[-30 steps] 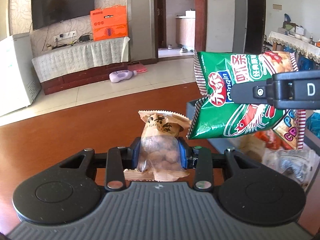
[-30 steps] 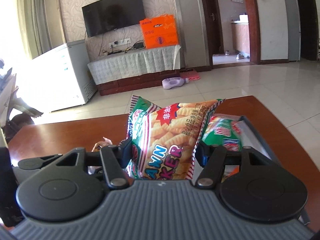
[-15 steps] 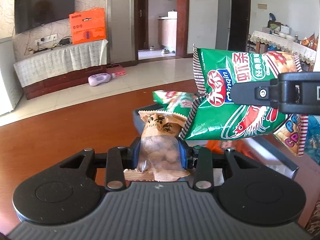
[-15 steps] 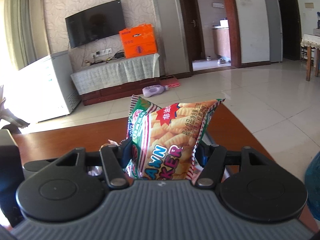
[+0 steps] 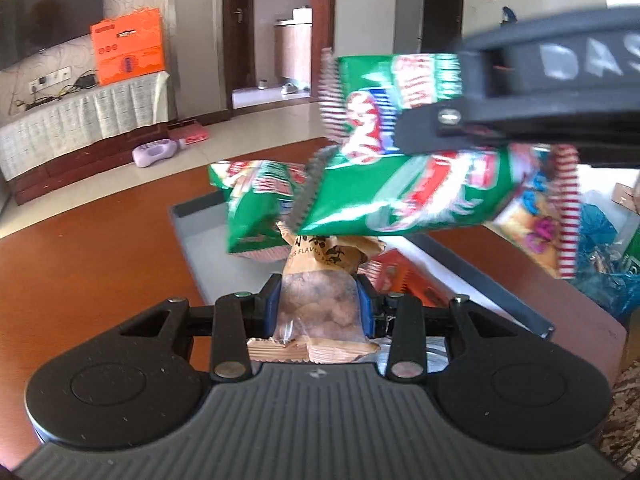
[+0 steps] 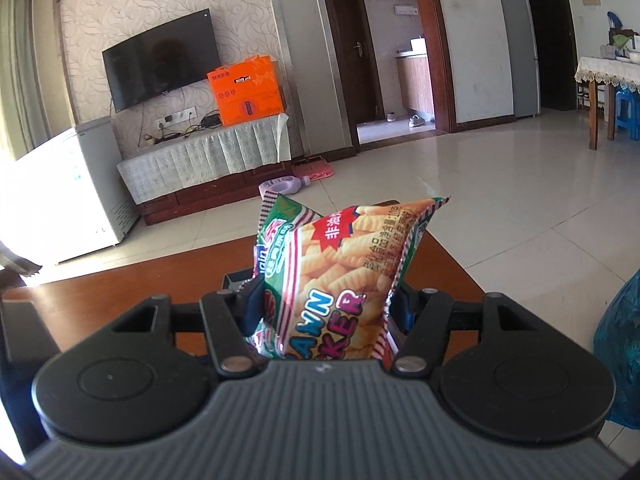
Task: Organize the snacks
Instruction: 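Carry the peanut candy and prawn-cracker bag over the tray, then open the left gripper to drop the candy while right lowers the bag and opens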
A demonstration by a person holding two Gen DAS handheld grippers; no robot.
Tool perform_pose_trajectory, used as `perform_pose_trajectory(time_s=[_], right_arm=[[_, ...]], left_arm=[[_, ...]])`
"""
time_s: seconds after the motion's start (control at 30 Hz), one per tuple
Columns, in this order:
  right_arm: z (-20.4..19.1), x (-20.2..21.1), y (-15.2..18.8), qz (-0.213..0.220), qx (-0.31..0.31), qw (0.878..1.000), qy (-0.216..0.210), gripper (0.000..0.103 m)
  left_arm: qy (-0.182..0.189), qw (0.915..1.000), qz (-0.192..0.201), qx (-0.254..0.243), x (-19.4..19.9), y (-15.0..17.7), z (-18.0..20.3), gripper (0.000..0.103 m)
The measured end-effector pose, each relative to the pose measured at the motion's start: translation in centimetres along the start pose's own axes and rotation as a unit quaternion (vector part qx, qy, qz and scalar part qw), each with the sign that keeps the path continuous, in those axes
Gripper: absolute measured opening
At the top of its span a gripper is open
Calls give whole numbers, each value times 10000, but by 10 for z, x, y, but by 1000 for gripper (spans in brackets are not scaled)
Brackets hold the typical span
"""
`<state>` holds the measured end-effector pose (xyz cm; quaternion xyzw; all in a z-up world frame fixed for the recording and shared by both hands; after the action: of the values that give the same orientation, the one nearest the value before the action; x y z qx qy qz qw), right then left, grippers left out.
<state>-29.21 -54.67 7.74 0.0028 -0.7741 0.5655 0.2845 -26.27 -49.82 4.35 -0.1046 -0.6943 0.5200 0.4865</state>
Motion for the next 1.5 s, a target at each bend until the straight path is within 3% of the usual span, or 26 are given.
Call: perform_pose_trajectory(time_s=[0.2,0.27,0.33,0.43,0.93,1.23,1.5], right_arm=[[-2,-21,1,-250,6,9995,-190,64],[-4,-27,2,-322,29,9992,-240,64],[-5,-33,4,-381,67,9988,-294,64],[-8,-36,4,-395,142,9986,-327,64],[-7,-34,10,-500,331,9962,-626,64],[-14,-41,14,-648,585,9952,-436,67],[-8,-41,10,-671,311,9963,-428,68]], left_arm=[[185,9995,-92,-243,-7,10,17,44],[183,9993,-89,-320,-8,13,21,49],[190,9990,-47,-392,-8,14,24,65],[210,9987,66,-460,-7,15,27,76],[274,9980,6,-568,-4,29,32,77],[249,9981,-55,-569,-8,31,31,78],[278,9982,-66,-534,-12,30,26,78]])
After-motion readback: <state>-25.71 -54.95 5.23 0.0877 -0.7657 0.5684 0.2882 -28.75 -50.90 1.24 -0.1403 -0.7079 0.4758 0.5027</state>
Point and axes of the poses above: each gripper's, at about its wrist camera, not at the fingertips, and x roughly against the way its jaws point, z to its right, y to its underside, the point moved 4 cm from there along -x, roughly the way its jaws point
